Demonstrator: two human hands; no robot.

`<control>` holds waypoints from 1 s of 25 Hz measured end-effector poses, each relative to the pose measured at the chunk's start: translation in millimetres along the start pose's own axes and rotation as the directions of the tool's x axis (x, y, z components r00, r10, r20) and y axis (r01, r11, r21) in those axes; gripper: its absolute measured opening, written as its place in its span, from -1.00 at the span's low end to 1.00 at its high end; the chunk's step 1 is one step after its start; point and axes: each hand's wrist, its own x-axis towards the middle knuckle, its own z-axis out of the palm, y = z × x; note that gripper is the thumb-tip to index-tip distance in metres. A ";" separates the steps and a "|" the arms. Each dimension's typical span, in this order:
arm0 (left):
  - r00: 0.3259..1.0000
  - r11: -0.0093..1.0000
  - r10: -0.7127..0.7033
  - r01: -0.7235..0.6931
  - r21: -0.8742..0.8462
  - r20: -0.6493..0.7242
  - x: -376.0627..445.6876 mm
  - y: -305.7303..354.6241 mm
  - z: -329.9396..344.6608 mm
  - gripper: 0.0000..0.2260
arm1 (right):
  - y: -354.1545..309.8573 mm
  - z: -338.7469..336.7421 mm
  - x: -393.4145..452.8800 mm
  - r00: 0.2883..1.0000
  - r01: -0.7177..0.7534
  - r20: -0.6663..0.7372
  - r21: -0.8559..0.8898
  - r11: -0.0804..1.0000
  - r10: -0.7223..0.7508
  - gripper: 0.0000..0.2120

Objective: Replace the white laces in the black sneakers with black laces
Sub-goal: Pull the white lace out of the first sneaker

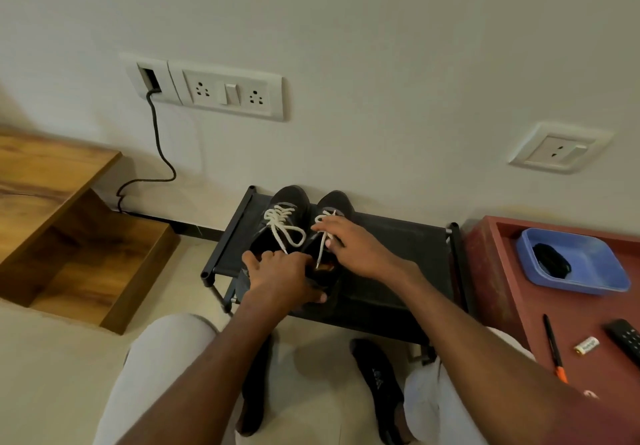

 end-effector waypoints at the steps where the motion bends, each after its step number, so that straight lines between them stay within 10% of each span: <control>1: 1.000 1.000 -0.008 0.008 0.016 0.004 3.0 1.1 -0.1 -0.44 | 3.2 -2.8 4.2 0.999 0.012 0.034 0.003 1.000 -0.012 -0.60; 15: 0.939 0.924 0.344 -0.334 0.189 -0.020 -6.3 -23.9 -31.4 -0.45 | -1.8 -29.3 11.8 0.989 0.094 -0.126 0.148 0.985 -0.075 -0.62; 25: 0.629 0.358 0.674 -0.737 0.574 0.387 89.9 -33.6 -130.1 -0.47 | 35.9 -58.7 5.3 0.997 -0.080 0.023 0.129 0.988 0.077 -0.46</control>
